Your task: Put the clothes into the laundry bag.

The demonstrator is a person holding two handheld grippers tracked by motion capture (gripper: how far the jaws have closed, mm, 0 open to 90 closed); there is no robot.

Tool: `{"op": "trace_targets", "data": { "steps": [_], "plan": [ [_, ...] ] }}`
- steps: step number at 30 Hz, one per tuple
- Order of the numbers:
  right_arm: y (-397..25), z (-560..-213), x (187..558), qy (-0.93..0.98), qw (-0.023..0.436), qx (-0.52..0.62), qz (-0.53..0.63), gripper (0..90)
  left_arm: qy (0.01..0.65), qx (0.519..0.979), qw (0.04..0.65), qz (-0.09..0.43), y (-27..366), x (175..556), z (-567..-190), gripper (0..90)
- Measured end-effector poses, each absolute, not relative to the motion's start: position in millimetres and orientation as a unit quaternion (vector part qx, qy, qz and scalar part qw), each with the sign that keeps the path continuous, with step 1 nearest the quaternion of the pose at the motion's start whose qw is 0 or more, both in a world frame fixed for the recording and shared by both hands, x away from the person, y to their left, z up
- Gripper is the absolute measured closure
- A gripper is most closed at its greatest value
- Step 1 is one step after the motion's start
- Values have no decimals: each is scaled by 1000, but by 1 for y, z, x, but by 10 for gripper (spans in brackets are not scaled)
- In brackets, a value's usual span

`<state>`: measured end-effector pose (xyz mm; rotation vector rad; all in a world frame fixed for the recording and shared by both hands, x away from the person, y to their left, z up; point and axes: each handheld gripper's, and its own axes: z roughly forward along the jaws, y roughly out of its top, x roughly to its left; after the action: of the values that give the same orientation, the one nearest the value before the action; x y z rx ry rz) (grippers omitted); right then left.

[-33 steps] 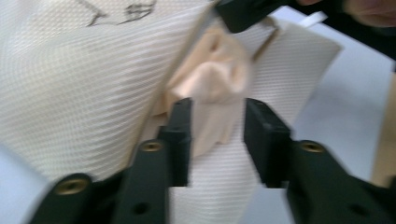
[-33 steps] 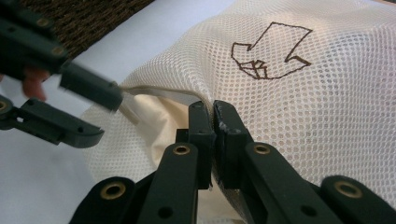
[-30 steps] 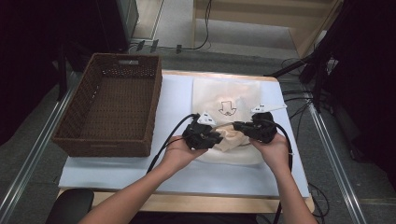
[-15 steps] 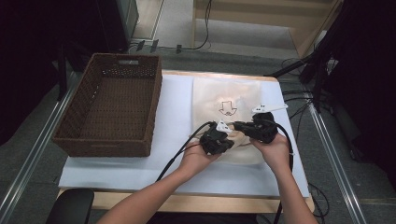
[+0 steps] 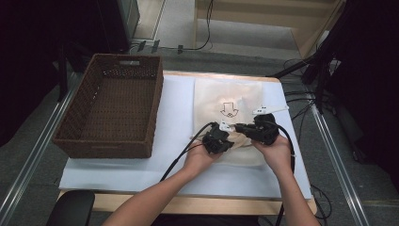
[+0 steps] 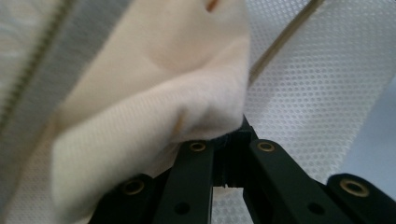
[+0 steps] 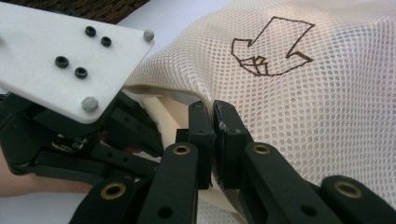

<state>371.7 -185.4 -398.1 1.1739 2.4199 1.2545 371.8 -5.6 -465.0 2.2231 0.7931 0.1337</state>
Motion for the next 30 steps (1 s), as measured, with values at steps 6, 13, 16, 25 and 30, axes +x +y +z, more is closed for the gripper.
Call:
{"op": "trace_targets", "data": {
  "steps": [6, 13, 16, 25, 30],
  "plan": [
    [-186, -400, 371, 816, 82, 392, 417, 877, 324, 866, 376, 61, -6, 376, -464, 900],
    [-186, -405, 372, 823, 79, 390, 405, 877, 341, 862, 369, 62, -7, 384, -466, 900],
    [-185, -406, 373, 824, 77, 390, 403, 877, 341, 866, 360, 68, -9, 387, -465, 900],
    [-184, -408, 373, 827, 71, 388, 400, 878, 357, 862, 353, 68, -13, 400, -463, 900],
    [-182, -410, 374, 827, 68, 390, 398, 878, 363, 860, 352, 73, -14, 406, -464, 900]
  ]
}}
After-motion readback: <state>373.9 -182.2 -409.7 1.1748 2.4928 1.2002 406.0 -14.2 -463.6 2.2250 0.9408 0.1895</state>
